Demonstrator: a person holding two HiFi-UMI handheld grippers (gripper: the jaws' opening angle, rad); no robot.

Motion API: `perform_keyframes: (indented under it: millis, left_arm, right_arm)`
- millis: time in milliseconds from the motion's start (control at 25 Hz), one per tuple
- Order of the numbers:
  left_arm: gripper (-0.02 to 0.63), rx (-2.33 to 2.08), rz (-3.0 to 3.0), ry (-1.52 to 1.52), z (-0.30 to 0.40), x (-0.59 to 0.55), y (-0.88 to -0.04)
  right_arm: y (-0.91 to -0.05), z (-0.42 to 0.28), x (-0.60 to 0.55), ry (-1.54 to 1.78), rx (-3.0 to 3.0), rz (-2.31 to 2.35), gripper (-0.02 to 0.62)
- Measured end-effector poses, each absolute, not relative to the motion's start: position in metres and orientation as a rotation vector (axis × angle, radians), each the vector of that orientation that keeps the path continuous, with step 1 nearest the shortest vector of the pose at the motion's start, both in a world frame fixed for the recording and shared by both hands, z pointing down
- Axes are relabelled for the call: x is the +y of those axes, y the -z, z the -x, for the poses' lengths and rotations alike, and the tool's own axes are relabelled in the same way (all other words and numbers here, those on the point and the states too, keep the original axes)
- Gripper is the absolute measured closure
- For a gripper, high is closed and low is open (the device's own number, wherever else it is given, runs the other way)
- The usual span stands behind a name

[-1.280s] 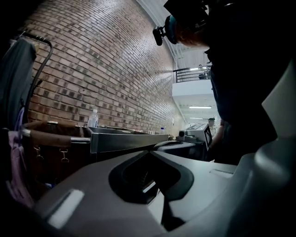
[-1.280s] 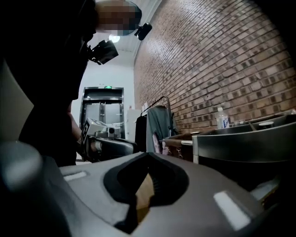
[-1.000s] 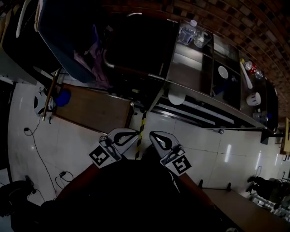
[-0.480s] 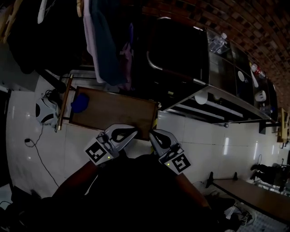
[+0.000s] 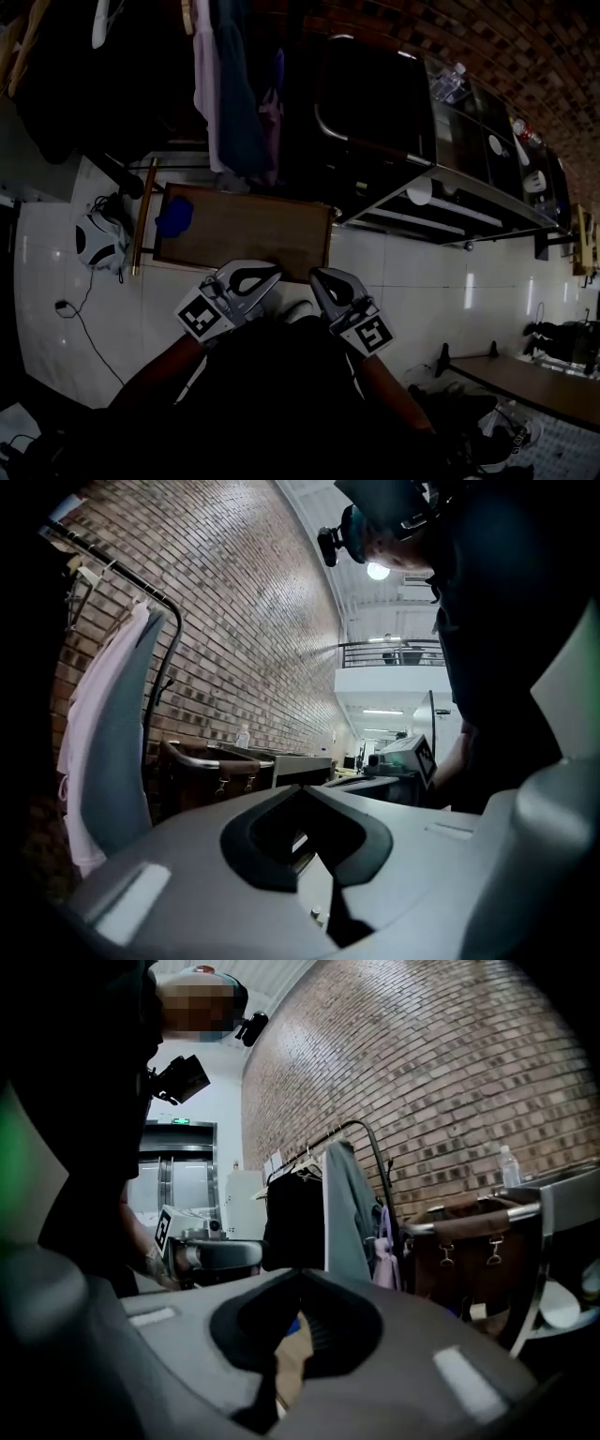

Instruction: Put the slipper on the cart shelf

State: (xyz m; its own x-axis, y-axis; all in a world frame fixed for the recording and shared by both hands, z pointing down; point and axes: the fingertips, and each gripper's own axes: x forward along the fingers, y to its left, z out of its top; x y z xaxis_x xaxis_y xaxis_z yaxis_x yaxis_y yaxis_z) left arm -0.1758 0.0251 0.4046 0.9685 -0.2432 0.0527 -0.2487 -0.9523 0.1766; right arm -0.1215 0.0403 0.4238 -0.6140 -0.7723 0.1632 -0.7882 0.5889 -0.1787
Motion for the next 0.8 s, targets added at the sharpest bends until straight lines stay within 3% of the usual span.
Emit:
perform_keyframes:
  millis: [800]
  left_arm:
    - [0.601,-0.464,-2.939,-0.061,0.142,0.051,-0.401]
  right_arm:
    - [-0.410,0.111,0.063,-0.264,-2.778,-1.223,0.595]
